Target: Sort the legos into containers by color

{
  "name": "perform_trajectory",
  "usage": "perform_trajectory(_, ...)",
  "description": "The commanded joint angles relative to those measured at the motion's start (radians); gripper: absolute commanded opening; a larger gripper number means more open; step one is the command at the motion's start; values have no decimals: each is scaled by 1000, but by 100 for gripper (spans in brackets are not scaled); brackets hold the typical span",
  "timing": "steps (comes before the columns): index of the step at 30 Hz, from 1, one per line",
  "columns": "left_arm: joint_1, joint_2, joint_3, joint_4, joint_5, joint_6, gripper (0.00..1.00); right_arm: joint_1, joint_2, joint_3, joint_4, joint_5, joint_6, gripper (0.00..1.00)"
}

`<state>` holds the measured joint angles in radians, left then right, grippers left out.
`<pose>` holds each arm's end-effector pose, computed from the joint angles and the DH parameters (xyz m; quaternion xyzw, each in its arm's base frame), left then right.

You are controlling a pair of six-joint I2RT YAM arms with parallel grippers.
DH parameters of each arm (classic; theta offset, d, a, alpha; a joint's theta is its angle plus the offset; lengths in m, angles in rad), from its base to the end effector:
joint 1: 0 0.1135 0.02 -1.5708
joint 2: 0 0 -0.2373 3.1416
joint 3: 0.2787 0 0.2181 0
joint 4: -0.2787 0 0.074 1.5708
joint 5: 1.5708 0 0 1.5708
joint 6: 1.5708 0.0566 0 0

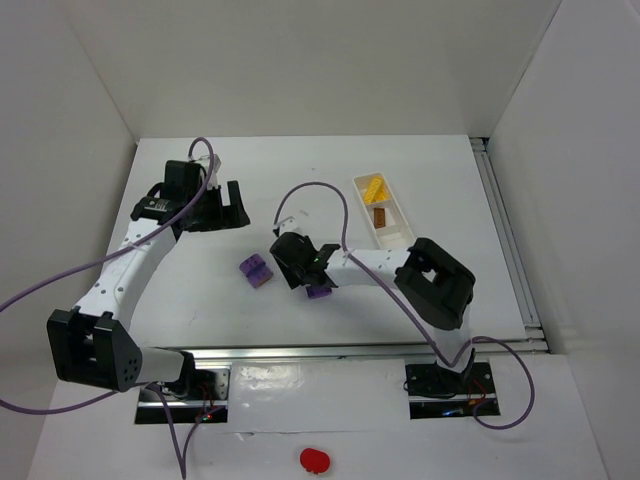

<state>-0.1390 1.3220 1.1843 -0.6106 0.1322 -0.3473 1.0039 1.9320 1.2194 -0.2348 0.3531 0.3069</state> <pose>0.2692 -0.0452 0.2856 -0.0688 0.9124 -0.1548 0.3726 0.2184 0.3066 0.1406 -0.2694 0.8991 0.0515 0.3412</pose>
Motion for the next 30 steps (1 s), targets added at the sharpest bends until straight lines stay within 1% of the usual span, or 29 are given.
perform_trajectory(1, 4, -32, -2, 2, 10, -12, 100, -4, -120, 22, -20, 121, 20, 58)
perform_trajectory(3, 4, -32, -2, 2, 10, -12, 100, -30, -175, 11, -20, 156, 29, 58)
perform_trajectory(5, 4, -32, -2, 2, 10, -12, 100, -59, -232, -12, -20, 156, 29, 58)
perform_trajectory(6, 4, -23, -2, 2, 10, -12, 100, -79, -246, -21, -20, 136, 29, 61)
perform_trajectory(7, 4, -23, 8, 2, 10, -12, 100, -109, -258, -21, -34, 112, 29, 65)
perform_trajectory(8, 4, -14, 8, 2, 20, -12, 100, -120, -271, -30, -47, 103, 41, 78)
perform_trajectory(9, 4, -14, 8, 2, 20, -12, 100, -120, -296, -31, -63, 103, 41, 83)
perform_trajectory(10, 4, -14, 8, 2, 20, -12, 100, -120, -309, -40, -96, 75, 60, 87)
perform_trajectory(11, 4, -14, 8, 2, 20, -12, 100, -120, -333, -55, -110, 48, 79, 93)
perform_trajectory(14, 4, -4, 8, 11, 29, -12, 100, -120, -360, -121, -120, -78, 118, 99)
perform_trajectory(17, 4, 5, 8, 11, 29, -12, 100, -97, -360, -161, -130, -132, 147, 100)
perform_trajectory(20, 4, 5, 8, 11, 29, -12, 100, -68, -338, -173, -139, -141, 156, 100)
perform_trajectory(28, 4, -4, 8, 11, 18, -12, 100, -57, -248, -153, -130, -131, 166, 100)
perform_trajectory(30, 4, -4, 8, 2, 18, -12, 100, -48, -220, -126, -156, -102, 176, 100)
